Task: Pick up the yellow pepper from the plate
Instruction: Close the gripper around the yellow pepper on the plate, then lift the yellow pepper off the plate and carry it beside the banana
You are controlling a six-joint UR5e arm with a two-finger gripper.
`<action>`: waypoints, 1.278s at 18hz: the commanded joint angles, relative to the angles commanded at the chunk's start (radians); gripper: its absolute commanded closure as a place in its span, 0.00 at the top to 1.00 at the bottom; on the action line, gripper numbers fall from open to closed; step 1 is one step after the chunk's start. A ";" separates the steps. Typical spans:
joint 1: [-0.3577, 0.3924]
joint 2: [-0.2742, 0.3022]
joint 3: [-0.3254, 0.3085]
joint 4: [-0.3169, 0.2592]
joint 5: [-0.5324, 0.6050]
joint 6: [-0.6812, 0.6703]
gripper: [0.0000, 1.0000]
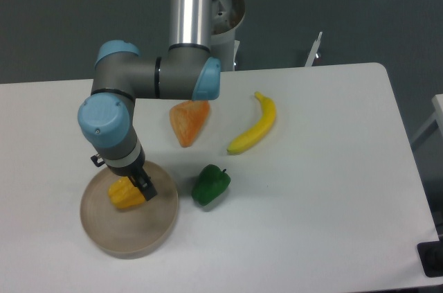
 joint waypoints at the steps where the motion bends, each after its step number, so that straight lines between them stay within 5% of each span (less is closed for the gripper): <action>1: -0.002 -0.003 0.000 0.000 0.000 -0.002 1.00; 10: -0.009 -0.051 0.005 0.047 -0.003 -0.011 1.00; 15: -0.011 -0.054 0.009 0.061 -0.006 -0.022 0.32; 23: 0.000 0.018 0.063 0.052 0.003 -0.011 0.30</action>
